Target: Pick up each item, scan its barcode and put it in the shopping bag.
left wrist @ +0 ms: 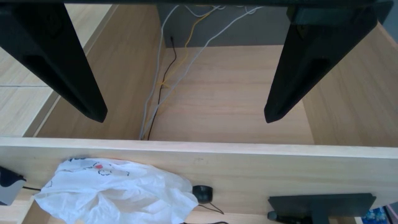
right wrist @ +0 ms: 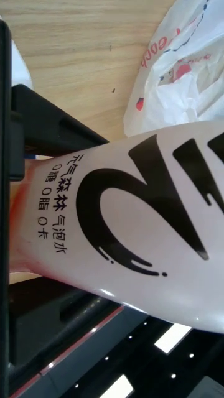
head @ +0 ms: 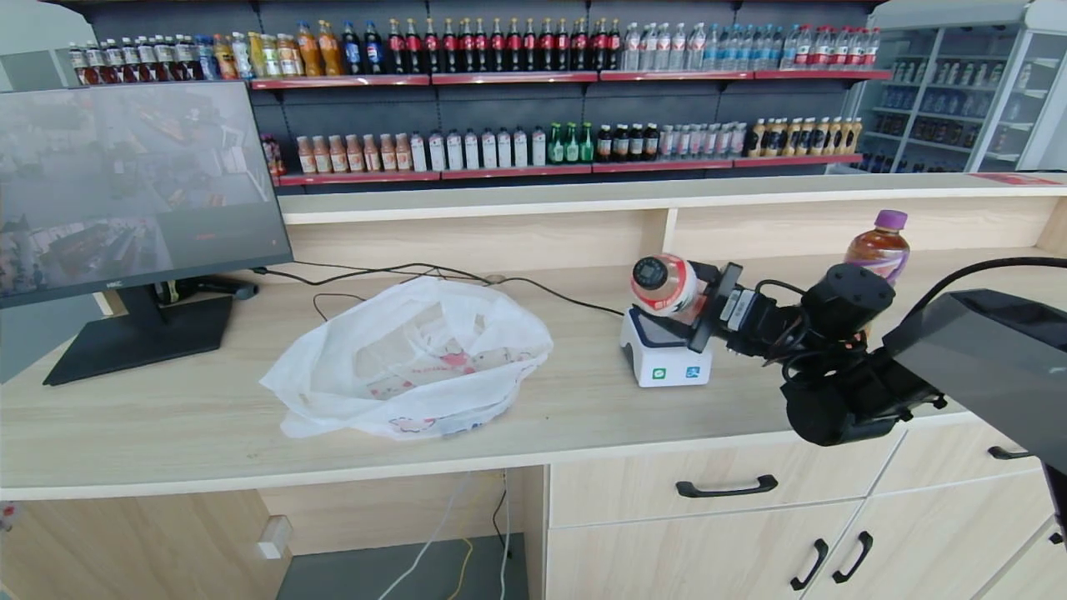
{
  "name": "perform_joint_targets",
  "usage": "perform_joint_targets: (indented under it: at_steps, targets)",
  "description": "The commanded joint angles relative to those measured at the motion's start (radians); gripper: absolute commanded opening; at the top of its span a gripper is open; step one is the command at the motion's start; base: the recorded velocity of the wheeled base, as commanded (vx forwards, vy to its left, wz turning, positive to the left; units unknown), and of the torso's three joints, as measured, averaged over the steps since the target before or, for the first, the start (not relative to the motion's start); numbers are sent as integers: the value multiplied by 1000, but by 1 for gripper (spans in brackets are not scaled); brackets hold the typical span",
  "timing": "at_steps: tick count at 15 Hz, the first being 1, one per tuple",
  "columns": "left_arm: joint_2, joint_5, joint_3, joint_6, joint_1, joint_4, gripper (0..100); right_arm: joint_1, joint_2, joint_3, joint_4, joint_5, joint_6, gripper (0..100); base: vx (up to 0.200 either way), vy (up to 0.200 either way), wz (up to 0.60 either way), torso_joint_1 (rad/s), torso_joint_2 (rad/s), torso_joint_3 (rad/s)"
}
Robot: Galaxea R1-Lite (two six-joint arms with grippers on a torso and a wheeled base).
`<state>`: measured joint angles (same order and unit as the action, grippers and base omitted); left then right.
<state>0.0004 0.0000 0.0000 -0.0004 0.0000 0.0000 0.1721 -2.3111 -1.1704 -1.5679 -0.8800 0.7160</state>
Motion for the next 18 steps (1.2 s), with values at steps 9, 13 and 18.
perform_joint_targets:
  at_steps: [9,13,18]
  targets:
    - [0,0,0,-1,0,0,100,219,378,440,-3,469,-412,0,0,0,0,0,0,0]
    - [0,0,0,-1,0,0,100,250,458,537,-3,762,-627,0,0,0,0,0,0,0]
    - [0,0,0,0,0,0,100,277,452,575,-3,934,-658,0,0,0,0,0,0,0]
